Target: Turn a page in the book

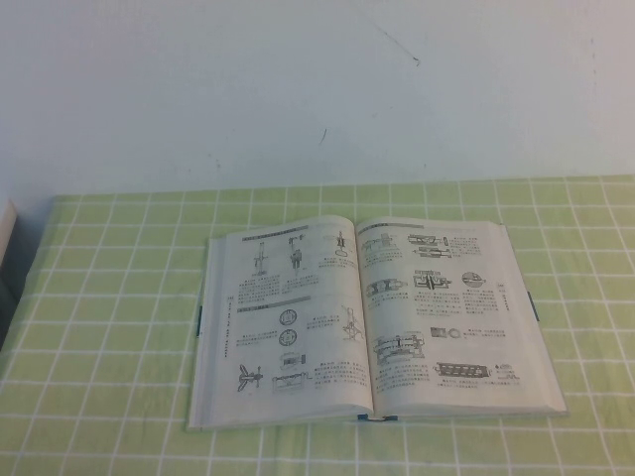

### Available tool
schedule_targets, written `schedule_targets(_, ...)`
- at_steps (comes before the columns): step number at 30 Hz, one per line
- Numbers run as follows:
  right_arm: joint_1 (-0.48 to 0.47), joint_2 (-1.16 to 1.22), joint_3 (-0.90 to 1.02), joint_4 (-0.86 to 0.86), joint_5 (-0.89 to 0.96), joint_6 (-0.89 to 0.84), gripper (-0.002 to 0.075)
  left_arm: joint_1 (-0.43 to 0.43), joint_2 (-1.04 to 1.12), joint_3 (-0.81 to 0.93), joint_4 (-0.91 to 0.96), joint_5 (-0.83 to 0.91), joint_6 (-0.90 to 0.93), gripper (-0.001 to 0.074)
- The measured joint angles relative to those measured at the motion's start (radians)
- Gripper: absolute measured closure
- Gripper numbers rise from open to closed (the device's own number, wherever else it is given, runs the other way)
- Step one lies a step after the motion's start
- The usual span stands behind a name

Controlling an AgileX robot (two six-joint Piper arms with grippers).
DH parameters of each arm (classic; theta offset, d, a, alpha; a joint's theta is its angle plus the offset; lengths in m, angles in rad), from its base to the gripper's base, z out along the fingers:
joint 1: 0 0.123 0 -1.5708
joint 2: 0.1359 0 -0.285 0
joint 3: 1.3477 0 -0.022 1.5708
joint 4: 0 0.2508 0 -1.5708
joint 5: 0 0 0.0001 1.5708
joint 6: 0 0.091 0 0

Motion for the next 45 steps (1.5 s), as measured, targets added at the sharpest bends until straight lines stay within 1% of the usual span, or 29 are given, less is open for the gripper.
schedule_targets(3, 0.000, 0.000, 0.000, 0.002, 0.000, -0.039, 0.0729, 0.000, 0.000, 0.000, -0.005, -0.033, 0.000, 0.0738)
schedule_targets(5, 0.000, 0.000, 0.000, 0.008, 0.000, -0.050, 0.0729, 0.000, 0.000, -0.004, 0.001, -0.013, 0.018, 0.0738)
schedule_targets(7, 0.000, 0.000, -0.006, 0.001, 0.015, -0.059, 0.0729, 0.000, 0.000, -0.048, 0.037, 0.064, 0.086, 0.0738)
schedule_targets(9, 0.000, 0.015, -0.054, -0.038, 0.053, -0.077, 0.0729, 0.000, 0.037, -0.117, 0.087, 0.143, 0.155, 0.0738)
schedule_targets(11, 0.000, 0.077, -0.140, -0.126, 0.101, -0.097, 0.0729, 0.000, 0.114, -0.192, 0.138, 0.218, 0.197, 0.0738)
schedule_targets(12, 0.000, 0.121, -0.180, -0.179, 0.121, -0.110, 0.0729, 0.000, 0.171, -0.233, 0.165, 0.255, 0.211, 0.0738)
schedule_targets(14, 0.000, 0.230, -0.287, -0.342, 0.186, -0.117, 0.0729, 0.000, 0.295, -0.310, 0.204, 0.334, 0.245, 0.0738)
schedule_targets(16, 0.000, 0.354, -0.382, -0.505, 0.258, -0.091, 0.0729, 0.000, 0.448, -0.415, 0.224, 0.454, 0.337, 0.0738)
schedule_targets(19, 0.000, 0.526, -0.526, -0.673, 0.386, -0.055, 0.0729, -0.002, 0.676, -0.567, 0.226, 0.626, 0.494, 0.0738)
schedule_targets(21, 0.000, 0.626, -0.597, -0.707, 0.442, -0.044, 0.0729, -0.002, 0.803, -0.664, 0.203, 0.694, 0.575, 0.0738)
schedule_targets(23, 0.000, 0.720, -0.659, -0.699, 0.474, -0.038, 0.0729, -0.012, 0.912, -0.754, 0.192, 0.723, 0.626, 0.0738)
schedule_targets(26, 0.000, 0.830, -0.720, -0.631, 0.481, -0.081, 0.0729, -0.058, 1.052, -0.886, 0.195, 0.715, 0.659, 0.0738)
schedule_targets(31, 0.000, 0.969, -0.773, -0.528, 0.479, -0.128, 0.0729, -0.203, 1.236, -1.043, 0.295, 0.666, 0.617, 0.0738)
schedule_targets(34, 0.000, 1.045, -0.801, -0.502, 0.485, -0.134, 0.0727, -0.297, 1.329, -1.099, 0.370, 0.641, 0.568, 0.0738)
schedule_targets(37, 0.004, 1.117, -0.839, -0.499, 0.522, -0.151, 0.0723, -0.371, 1.419, -1.132, 0.421, 0.631, 0.551, 0.0738)
schedule_targets(42, 0.054, 1.192, -0.924, -0.496, 0.553, -0.173, 0.0722, -0.473, 1.559, -1.153, 0.440, 0.549, 0.547, 0.0738)
schedule_targets(45, 0.087, 1.235, -0.978, -0.497, 0.553, -0.177, 0.0722, -0.518, 1.642, -1.192, 0.442, 0.502, 0.547, 0.0738)
